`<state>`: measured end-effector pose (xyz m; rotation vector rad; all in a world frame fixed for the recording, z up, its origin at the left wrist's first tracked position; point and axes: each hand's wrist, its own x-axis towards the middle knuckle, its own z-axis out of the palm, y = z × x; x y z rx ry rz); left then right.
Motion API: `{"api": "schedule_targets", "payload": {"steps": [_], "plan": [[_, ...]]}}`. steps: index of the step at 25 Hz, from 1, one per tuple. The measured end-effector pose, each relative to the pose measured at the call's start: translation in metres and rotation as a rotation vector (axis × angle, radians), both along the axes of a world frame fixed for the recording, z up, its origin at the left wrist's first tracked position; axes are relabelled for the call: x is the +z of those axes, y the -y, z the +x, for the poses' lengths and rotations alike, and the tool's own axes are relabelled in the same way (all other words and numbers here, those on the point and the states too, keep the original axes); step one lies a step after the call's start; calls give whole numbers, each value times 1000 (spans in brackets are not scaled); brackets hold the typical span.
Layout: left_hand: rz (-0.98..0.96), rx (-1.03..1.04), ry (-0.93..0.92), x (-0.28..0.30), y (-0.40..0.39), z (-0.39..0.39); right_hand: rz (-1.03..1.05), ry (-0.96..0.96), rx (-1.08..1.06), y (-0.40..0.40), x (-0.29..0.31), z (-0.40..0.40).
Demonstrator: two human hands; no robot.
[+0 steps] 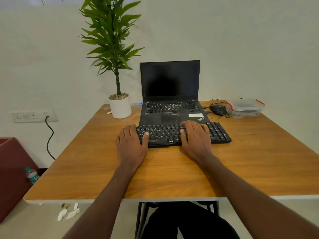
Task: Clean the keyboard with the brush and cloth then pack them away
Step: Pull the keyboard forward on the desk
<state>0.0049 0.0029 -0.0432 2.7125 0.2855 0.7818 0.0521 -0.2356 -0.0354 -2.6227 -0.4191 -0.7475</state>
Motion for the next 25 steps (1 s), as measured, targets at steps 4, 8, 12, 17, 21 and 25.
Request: {"api": "schedule_targets", "payload": {"steps": [4,8,12,17,21,25], "plan": [[-22,38,-23,-2,-1,2,29,95,21,1,0,-2],[-128,69,38,-2,-5,1,178,154,-268,27,1,-10],[-226,83,69,0,-8,1,147,-104,-395,73,-4,-11],[-351,151,71,-4,-17,5,472,-277,-355,97,-4,-9],[-652,154,129,-2,-25,4,543,-297,-325,98,-5,-8],[-877,190,235,15,-19,-13,707,-258,-307,98,6,-23]]}}
